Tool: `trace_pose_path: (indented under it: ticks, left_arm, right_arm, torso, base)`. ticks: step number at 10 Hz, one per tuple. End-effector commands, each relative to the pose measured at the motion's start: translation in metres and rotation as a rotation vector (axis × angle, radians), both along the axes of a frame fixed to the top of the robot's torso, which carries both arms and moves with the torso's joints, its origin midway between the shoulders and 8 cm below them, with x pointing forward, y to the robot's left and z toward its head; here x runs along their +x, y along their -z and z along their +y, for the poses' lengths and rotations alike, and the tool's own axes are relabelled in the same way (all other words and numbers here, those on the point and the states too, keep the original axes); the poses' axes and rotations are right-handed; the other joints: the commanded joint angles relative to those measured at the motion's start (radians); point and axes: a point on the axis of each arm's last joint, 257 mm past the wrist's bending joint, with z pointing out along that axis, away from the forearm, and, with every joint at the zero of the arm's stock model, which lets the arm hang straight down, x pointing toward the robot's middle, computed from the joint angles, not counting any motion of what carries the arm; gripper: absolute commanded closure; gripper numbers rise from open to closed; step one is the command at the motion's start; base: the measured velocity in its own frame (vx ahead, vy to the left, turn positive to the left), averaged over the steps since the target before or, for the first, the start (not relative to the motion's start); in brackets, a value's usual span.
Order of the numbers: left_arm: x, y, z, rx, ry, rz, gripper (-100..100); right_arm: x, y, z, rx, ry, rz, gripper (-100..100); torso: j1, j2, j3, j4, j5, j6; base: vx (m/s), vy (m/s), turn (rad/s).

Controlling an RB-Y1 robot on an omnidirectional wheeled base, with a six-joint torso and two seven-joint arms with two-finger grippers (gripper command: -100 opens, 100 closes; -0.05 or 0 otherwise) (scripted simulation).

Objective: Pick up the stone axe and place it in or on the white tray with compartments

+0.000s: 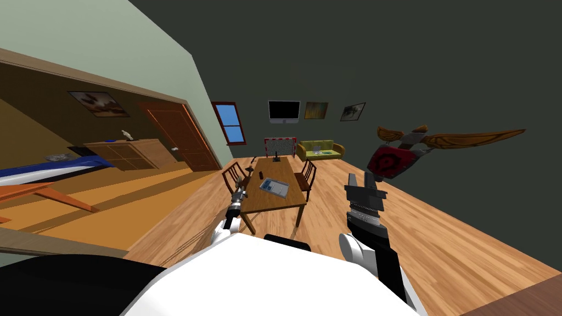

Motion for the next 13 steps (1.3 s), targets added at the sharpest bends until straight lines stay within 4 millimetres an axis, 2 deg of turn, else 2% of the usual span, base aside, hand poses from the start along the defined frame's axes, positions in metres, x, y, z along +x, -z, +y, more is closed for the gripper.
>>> trace_pose_path:
  ticks: [1, 2, 3, 4, 6, 7, 8, 9, 11, 12, 13]
  left_arm:
    - [-0.003, -0.008, 0.006, -0.039, -0.008, -0.037, 100]
    - [-0.008, -0.022, 0.021, -0.073, -0.026, -0.09, 100]
    - [-0.008, -0.023, 0.022, -0.096, -0.025, -0.1, 100]
    - [-0.013, -0.037, 0.036, -0.12, -0.043, -0.152, 100]
    - [-0.014, -0.038, 0.037, -0.158, -0.039, -0.169, 100]
    - [-0.02, -0.052, 0.052, -0.197, -0.055, -0.23, 100]
    - [-0.021, -0.052, 0.053, -0.223, -0.052, -0.242, 100]
    - [-0.027, -0.066, 0.065, -0.249, -0.064, -0.298, 100]
    - [-0.028, -0.067, 0.067, -0.298, -0.06, -0.323, 100]
    - [-0.035, -0.08, 0.08, -0.334, -0.071, -0.387, 100]
    - [-0.037, -0.08, 0.081, -0.363, -0.068, -0.403, 100]
  right_arm:
    - [0.0, 0.0, 0.0, 0.0, 0.0, 0.0, 0]
    - [0.0, 0.0, 0.0, 0.0, 0.0, 0.0, 0]
    - [0.0, 0.0, 0.0, 0.0, 0.0, 0.0, 0]
    - [0.0, 0.0, 0.0, 0.0, 0.0, 0.0, 0]
    - [0.0, 0.0, 0.0, 0.0, 0.0, 0.0, 0]
    - [0.0, 0.0, 0.0, 0.0, 0.0, 0.0, 0]
    - [0.0, 0.0, 0.0, 0.0, 0.0, 0.0, 0]
    - [0.0, 0.0, 0.0, 0.0, 0.0, 0.0, 0]
    - [0.0, 0.0, 0.0, 0.0, 0.0, 0.0, 0]
    - [0.0, 0.0, 0.0, 0.0, 0.0, 0.0, 0]
    - [0.0, 0.0, 0.0, 0.0, 0.0, 0.0, 0]
  torso:
    - [0.0, 0.0, 0.0, 0.0, 0.0, 0.0]
    - [0.002, 0.0, 0.0, 0.0, 0.001, 0.0]
    - [0.002, 0.002, 0.001, 0.0, 0.001, 0.0]
    - [0.002, 0.002, 0.001, 0.001, 0.001, 0.0]
    - [0.002, 0.002, 0.001, 0.001, 0.002, 0.0]
    - [0.006, 0.001, 0.001, 0.001, 0.003, 0.0]
    - [0.004, 0.002, 0.001, 0.001, 0.002, 0.0]
    - [0.004, 0.002, 0.002, 0.002, 0.002, 0.0]
    - [0.003, 0.002, 0.002, 0.002, 0.002, 0.0]
    - [0.007, 0.002, 0.002, 0.002, 0.003, 0.001]
    - [0.005, 0.002, 0.002, 0.002, 0.003, 0.0]
  base:
    - [0.002, -0.117, 0.024]
    - [-0.034, -0.135, 0.024]
    - [-0.023, -0.137, 0.024]
    - [-0.009, -0.172, 0.034]
    - [-0.004, -0.099, 0.018]
    - [-0.001, -0.122, 0.015]
    - [-0.002, -0.123, 0.045]
    - [0.011, -0.145, 0.037]
    - [0.007, -0.101, 0.019]
    - [-0.001, -0.12, 0.02]
    - [0.001, -0.128, 0.035]
